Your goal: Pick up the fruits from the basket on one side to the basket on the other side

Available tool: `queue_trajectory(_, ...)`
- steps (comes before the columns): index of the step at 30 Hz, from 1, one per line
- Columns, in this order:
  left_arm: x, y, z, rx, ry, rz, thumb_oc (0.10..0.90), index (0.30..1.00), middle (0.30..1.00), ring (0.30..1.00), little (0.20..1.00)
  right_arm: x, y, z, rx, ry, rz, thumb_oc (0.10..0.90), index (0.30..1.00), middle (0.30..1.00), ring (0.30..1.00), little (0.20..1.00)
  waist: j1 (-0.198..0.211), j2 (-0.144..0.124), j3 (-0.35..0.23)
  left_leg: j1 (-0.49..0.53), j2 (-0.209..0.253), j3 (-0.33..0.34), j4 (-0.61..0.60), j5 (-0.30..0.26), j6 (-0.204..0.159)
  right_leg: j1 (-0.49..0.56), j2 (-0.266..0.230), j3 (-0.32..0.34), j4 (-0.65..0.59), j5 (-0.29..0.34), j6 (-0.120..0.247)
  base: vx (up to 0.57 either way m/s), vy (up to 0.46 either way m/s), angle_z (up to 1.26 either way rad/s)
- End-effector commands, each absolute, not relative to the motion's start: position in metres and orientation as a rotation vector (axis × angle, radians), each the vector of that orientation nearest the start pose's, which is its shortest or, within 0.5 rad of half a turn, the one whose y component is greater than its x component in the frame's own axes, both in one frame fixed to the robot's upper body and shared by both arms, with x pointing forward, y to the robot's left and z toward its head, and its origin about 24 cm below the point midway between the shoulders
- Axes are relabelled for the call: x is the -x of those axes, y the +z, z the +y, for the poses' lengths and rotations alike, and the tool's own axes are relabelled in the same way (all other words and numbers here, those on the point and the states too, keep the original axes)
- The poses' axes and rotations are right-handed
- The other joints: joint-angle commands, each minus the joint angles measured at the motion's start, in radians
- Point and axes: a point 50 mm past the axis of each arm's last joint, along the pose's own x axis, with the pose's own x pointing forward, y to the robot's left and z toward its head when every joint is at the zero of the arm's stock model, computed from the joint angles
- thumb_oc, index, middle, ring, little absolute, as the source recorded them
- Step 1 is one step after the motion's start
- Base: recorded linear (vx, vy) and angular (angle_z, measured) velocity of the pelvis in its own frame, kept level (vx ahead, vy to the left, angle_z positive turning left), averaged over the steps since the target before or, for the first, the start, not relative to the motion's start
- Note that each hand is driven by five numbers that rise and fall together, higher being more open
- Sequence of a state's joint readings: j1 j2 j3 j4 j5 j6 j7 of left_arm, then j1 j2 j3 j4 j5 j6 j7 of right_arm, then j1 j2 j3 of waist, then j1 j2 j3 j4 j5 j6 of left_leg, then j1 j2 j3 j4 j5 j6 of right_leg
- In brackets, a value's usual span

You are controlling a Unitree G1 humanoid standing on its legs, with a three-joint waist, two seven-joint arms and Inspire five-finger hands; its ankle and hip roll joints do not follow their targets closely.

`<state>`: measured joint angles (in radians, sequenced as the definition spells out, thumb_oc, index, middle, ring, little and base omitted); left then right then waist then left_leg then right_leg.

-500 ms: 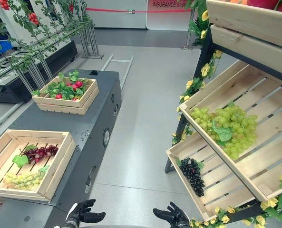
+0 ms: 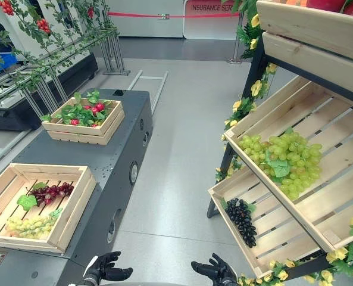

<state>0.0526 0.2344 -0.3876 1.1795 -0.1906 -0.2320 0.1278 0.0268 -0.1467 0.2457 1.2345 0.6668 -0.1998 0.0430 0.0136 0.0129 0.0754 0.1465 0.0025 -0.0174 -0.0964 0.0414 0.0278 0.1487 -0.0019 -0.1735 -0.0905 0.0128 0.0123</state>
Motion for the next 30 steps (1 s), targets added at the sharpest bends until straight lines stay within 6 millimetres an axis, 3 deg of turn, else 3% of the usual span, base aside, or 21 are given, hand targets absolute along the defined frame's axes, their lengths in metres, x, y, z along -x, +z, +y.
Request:
queue_trajectory(1, -0.124, -0.156, 0.171, -0.292, -0.101, 0.928, 0.8, 0.9, 0.9, 0.9, 0.9, -0.134, -0.154, -0.191, -0.213, -0.237, 0.927, 0.8, 0.9, 0.9, 0.9, 0.9, -0.007, 0.008, 0.041, 0.048, -0.063, 0.059, 0.009, -0.115, 0.024, 0.045, -0.005, 0.022, 0.006, -0.047, 0.012, 0.01, -0.038, 0.0)
queue_trajectory(7, -0.126, -0.155, 0.172, -0.296, -0.088, 0.914, 0.8, 0.9, 0.9, 0.9, 0.9, -0.143, -0.148, -0.192, -0.173, -0.234, 0.864, 0.8, 0.9, 0.9, 0.9, 0.9, -0.014, 0.016, 0.055, 0.048, -0.058, 0.06, 0.009, -0.109, 0.024, 0.034, 0.0, 0.024, 0.028, -0.059, 0.005, 0.01, -0.064, 0.0)
queue_trajectory(11, -0.138, -0.149, 0.17, -0.294, -0.048, 0.842, 0.8, 0.9, 0.9, 0.9, 0.9, -0.156, -0.142, -0.199, -0.112, -0.223, 0.832, 0.8, 0.9, 0.9, 0.9, 0.9, -0.014, 0.028, 0.084, 0.026, -0.054, 0.058, 0.02, -0.096, 0.018, 0.0, 0.001, 0.03, 0.052, -0.068, -0.01, -0.04, -0.092, -0.01)
queue_trajectory(14, -0.148, -0.143, 0.168, -0.324, -0.012, 0.765, 0.8, 0.9, 0.9, 0.9, 0.9, -0.162, -0.139, -0.204, -0.095, -0.232, 0.815, 0.8, 0.9, 0.9, 0.9, 0.9, -0.012, 0.025, 0.105, -0.014, -0.05, 0.076, 0.105, -0.115, 0.009, -0.022, -0.003, 0.022, 0.074, -0.068, -0.025, -0.04, -0.089, -0.02)
queue_trajectory(15, -0.15, -0.14, 0.167, -0.348, -0.008, 0.727, 0.8, 0.9, 0.9, 0.9, 0.9, -0.163, -0.138, -0.206, -0.096, -0.233, 0.799, 0.8, 0.9, 0.9, 0.9, 0.9, -0.013, 0.016, 0.119, -0.046, -0.046, 0.103, 0.19, -0.127, -0.003, -0.022, -0.011, 0.011, 0.086, -0.064, -0.032, -0.02, -0.128, 0.07)
queue_trajectory(16, -0.151, -0.139, 0.167, -0.366, -0.005, 0.703, 0.8, 0.9, 0.9, 0.9, 0.9, -0.163, -0.137, -0.206, -0.094, -0.228, 0.783, 0.8, 0.9, 0.9, 0.9, 0.9, -0.012, 0.008, 0.131, -0.088, -0.036, 0.121, 0.278, -0.109, -0.019, -0.018, -0.015, 0.005, 0.087, -0.059, -0.038, -0.01, -0.177, 0.2)
queue_trajectory(17, -0.156, -0.134, 0.167, -0.404, 0.008, 0.642, 0.8, 0.9, 0.9, 0.9, 0.9, -0.166, -0.132, -0.206, -0.047, -0.202, 0.721, 0.8, 0.9, 0.9, 0.9, 0.9, -0.01, 0.0, 0.154, -0.176, -0.014, 0.136, 0.404, -0.037, -0.053, -0.005, -0.015, 0.001, 0.083, -0.049, -0.048, -0.01, -0.129, 0.31)
queue_trajectory(19, -0.161, -0.13, 0.168, -0.415, 0.025, 0.601, 0.8, 0.9, 0.9, 0.9, 0.9, -0.17, -0.127, -0.205, 0.008, -0.165, 0.665, 0.8, 0.9, 0.9, 0.9, 0.9, -0.007, -0.001, 0.166, -0.216, -0.008, 0.154, 0.436, -0.022, -0.062, 0.005, -0.02, -0.005, 0.08, -0.05, -0.048, 0.03, -0.046, 0.43)
queue_trajectory(22, -0.168, -0.121, 0.167, -0.45, 0.012, 0.513, 0.8, 0.9, 0.9, 0.9, 0.9, -0.185, -0.113, -0.198, 0.089, -0.088, 0.547, 0.8, 0.9, 0.9, 0.9, 0.9, -0.003, 0.01, 0.168, -0.219, 0.004, 0.198, 0.321, -0.01, -0.065, 0.012, -0.031, -0.022, 0.079, -0.065, -0.038, 0.08, 0.059, 0.32)
queue_trajectory(25, -0.174, -0.118, 0.164, -0.448, -0.042, 0.491, 0.8, 0.9, 0.9, 0.9, 0.9, -0.199, -0.1, -0.185, 0.103, -0.023, 0.449, 0.8, 0.9, 0.9, 0.9, 0.9, -0.004, 0.027, 0.16, -0.207, 0.035, 0.24, 0.122, 0.076, -0.098, 0.025, -0.022, -0.046, 0.062, -0.078, -0.03, 0.15, 0.16, 0.34)
queue_trajectory(26, -0.172, -0.121, 0.16, -0.455, -0.088, 0.518, 0.8, 0.9, 0.9, 0.9, 0.9, -0.203, -0.095, -0.183, 0.11, -0.013, 0.412, 0.8, 0.9, 0.9, 0.9, 0.9, -0.01, 0.028, 0.155, -0.194, 0.049, 0.296, 0.06, 0.094, -0.114, 0.044, -0.029, -0.07, 0.05, -0.091, -0.023, 0.15, 0.172, 0.43)
queue_trajectory(28, -0.169, -0.124, 0.16, -0.458, -0.091, 0.551, 0.8, 0.9, 0.9, 0.9, 0.9, -0.204, -0.094, -0.184, 0.122, -0.012, 0.403, 0.8, 0.9, 0.9, 0.9, 0.9, -0.011, 0.026, 0.149, -0.184, 0.047, 0.31, 0.053, 0.072, -0.107, 0.049, -0.037, -0.083, 0.053, -0.101, -0.02, 0.15, 0.19, 0.53)
queue_trajectory(30, -0.163, -0.128, 0.166, -0.432, -0.053, 0.586, 0.8, 0.9, 0.9, 0.9, 0.9, -0.203, -0.097, -0.182, 0.129, -0.006, 0.413, 0.8, 0.9, 0.9, 0.9, 0.9, 0.002, 0.024, 0.13, -0.155, 0.025, 0.277, 0.015, 0.046, -0.085, 0.065, -0.05, -0.093, 0.063, -0.11, -0.005, 0.17, 0.197, 0.27)
